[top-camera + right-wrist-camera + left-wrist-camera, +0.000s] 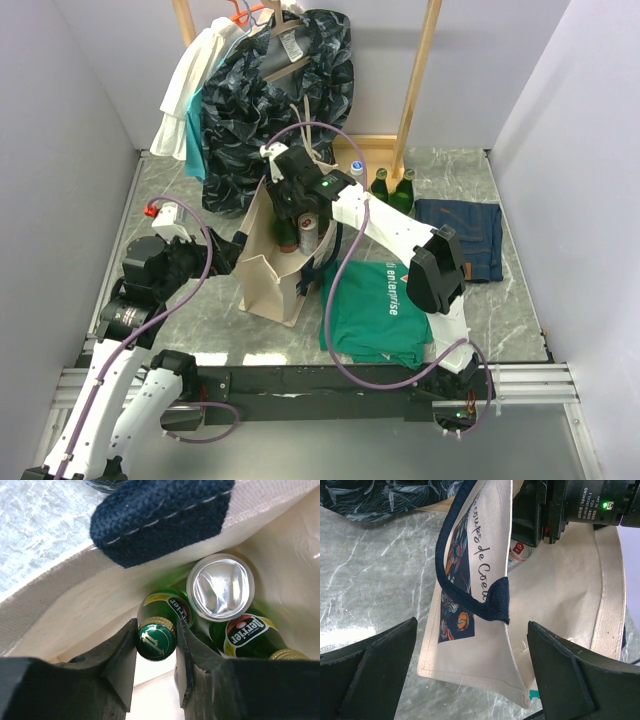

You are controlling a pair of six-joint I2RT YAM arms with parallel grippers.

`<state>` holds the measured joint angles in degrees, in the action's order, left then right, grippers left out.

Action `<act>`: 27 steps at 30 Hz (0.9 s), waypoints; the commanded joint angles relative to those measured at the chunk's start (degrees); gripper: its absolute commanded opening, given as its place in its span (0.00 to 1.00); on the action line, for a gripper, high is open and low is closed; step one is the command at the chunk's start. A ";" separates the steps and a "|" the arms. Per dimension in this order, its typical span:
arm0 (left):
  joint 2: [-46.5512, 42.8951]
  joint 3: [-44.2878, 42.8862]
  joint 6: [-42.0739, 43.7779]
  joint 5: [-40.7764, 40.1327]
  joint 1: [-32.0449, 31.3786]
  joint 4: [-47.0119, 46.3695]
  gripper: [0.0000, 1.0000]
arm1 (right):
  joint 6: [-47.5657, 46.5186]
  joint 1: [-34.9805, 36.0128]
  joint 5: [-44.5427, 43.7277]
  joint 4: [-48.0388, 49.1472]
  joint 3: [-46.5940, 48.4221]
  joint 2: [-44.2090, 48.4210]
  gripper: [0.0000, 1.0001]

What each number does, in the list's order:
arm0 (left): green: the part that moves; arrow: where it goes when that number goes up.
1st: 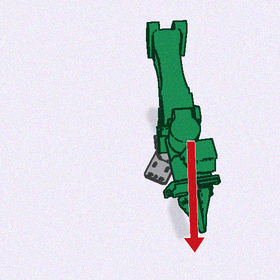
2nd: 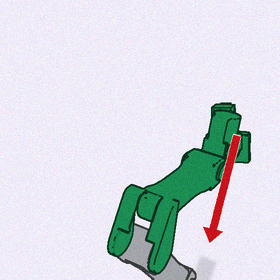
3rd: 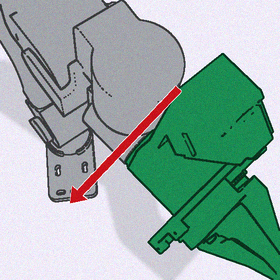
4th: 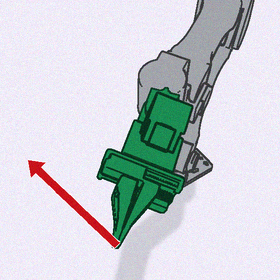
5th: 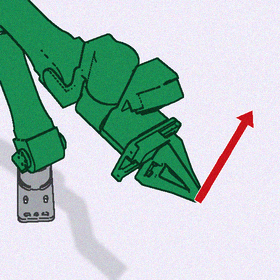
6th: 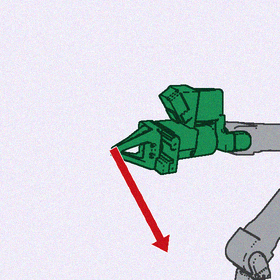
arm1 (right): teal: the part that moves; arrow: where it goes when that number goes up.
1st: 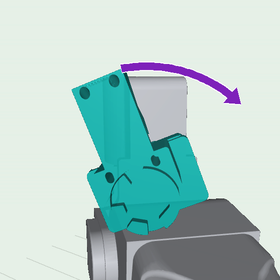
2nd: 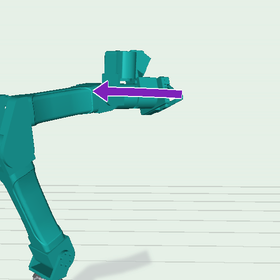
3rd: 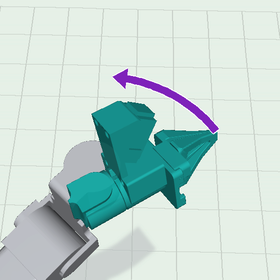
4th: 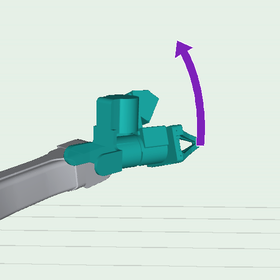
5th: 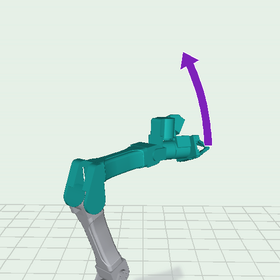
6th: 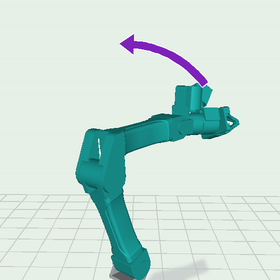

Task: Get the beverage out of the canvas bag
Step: Take out the drink from the canvas bag.

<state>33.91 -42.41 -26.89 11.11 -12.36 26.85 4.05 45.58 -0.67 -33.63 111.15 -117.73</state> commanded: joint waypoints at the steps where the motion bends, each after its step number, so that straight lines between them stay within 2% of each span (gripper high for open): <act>1: -0.16 -0.21 -0.62 0.05 -0.12 -1.80 0.96 | 0.08 -0.23 0.49 1.02 0.29 1.80 0.16; 6: -0.25 -0.21 -0.62 -0.13 -0.03 -1.80 0.96 | 0.08 -0.23 1.62 1.20 0.29 1.80 0.00; 27: -0.25 -0.21 -0.70 -0.39 -0.03 -1.72 0.96 | 1.04 -0.14 4.27 5.50 -1.82 8.57 0.00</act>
<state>33.91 -42.41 -26.92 11.09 -12.36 26.85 4.01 45.34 1.52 -32.21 108.62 -116.01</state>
